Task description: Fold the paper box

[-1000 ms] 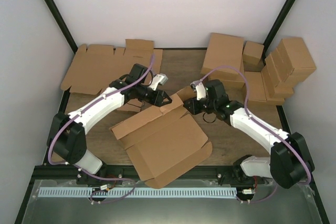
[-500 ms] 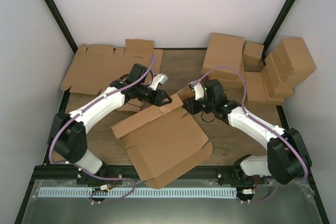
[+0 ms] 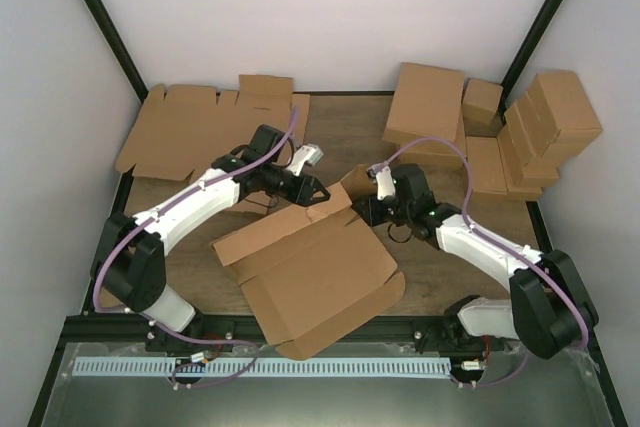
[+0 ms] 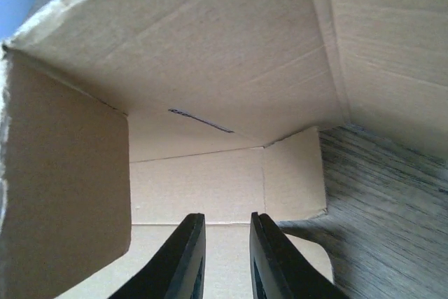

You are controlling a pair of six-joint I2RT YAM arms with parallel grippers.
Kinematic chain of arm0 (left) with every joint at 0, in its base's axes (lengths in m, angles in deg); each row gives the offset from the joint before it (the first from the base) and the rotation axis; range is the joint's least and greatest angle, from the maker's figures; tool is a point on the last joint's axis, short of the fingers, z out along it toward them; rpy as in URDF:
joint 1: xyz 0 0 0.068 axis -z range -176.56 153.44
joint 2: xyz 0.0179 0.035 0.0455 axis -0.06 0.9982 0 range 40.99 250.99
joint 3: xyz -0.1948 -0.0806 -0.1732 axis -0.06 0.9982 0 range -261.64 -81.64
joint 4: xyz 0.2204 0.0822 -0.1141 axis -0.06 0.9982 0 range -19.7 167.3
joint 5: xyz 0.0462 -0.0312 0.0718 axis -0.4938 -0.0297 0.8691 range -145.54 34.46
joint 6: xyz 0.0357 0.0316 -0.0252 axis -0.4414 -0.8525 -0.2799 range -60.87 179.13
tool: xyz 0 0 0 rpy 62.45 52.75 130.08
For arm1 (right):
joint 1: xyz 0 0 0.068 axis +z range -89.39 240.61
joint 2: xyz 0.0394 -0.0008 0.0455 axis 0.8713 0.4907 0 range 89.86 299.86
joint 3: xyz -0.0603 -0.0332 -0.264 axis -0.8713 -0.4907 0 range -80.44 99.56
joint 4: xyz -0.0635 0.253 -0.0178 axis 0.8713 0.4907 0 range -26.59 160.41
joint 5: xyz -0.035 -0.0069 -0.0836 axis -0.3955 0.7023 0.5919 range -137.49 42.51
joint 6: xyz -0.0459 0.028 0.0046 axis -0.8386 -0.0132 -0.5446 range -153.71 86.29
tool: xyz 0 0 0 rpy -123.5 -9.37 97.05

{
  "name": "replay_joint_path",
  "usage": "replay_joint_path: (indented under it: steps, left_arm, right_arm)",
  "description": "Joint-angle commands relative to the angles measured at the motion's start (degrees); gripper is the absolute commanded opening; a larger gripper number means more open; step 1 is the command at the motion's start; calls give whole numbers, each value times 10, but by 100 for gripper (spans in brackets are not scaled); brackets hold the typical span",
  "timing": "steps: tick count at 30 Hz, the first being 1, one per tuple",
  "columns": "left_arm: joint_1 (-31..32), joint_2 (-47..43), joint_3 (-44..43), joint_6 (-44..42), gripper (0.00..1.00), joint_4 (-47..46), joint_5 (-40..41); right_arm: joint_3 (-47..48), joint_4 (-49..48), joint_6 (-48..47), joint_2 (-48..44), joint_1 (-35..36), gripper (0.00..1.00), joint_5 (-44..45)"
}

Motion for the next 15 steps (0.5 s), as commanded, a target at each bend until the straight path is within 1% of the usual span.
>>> replay_joint_path:
  steps: [1, 3, 6, 8, 13, 15]
  left_arm:
    - [5, 7, 21, -1, 40, 26, 22]
    - [7, 7, 20, -2, 40, 27, 24]
    - [9, 6, 18, -4, 40, 30, 26]
    - [10, 6, 17, -6, 40, 32, 28]
    - [11, 4, 16, -7, 40, 36, 32]
    - [11, 5, 14, -6, 40, 37, 33]
  right_arm:
    - [-11, -17, 6, -25, 4, 20, 44]
    - [-16, -17, 9, -27, 3, 23, 58]
    - [-15, -16, 16, -17, -3, 30, 65]
    - [-8, -11, 24, -2, -8, 32, 65]
    - [13, -3, 47, 36, -17, 33, 66]
    - [16, -6, 63, 48, -21, 28, 62]
